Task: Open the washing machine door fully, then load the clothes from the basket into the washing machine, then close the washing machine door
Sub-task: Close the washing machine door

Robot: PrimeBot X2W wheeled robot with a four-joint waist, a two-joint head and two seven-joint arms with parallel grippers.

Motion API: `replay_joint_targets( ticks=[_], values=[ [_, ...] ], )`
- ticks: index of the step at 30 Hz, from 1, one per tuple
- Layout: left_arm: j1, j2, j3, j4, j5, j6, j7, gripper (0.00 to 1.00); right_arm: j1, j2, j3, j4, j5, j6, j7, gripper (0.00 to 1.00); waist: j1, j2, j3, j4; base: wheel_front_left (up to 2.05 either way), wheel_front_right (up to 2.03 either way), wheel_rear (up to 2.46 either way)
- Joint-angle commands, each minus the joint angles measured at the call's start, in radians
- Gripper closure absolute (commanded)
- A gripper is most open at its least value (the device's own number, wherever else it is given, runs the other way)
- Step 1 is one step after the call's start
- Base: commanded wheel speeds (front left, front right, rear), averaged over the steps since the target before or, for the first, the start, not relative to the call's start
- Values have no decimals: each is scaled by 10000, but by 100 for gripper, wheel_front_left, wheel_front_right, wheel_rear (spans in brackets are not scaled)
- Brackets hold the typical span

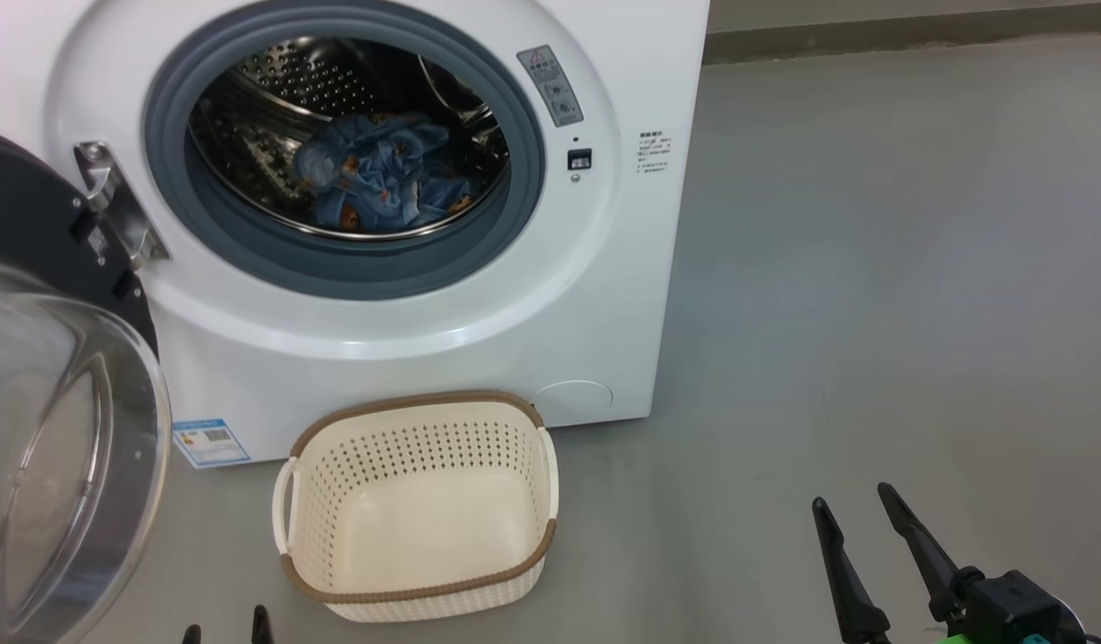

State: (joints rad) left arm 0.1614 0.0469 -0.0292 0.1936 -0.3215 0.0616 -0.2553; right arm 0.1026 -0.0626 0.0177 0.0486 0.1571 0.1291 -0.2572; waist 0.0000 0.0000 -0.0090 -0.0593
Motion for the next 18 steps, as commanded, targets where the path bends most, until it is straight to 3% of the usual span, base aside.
replay_joint_targets(
  ticks=[1,18],
  values=[
    [-340,34,290,-178,52,29,-65,0,-203,-56,214,-271,-80,16,-46,0,0,0,9,1,-50,50,0],
    [-389,34,290,-127,99,2,-65,0,-232,-36,171,-268,-96,16,-46,0,0,0,15,52,-4,4,0]
  ],
)
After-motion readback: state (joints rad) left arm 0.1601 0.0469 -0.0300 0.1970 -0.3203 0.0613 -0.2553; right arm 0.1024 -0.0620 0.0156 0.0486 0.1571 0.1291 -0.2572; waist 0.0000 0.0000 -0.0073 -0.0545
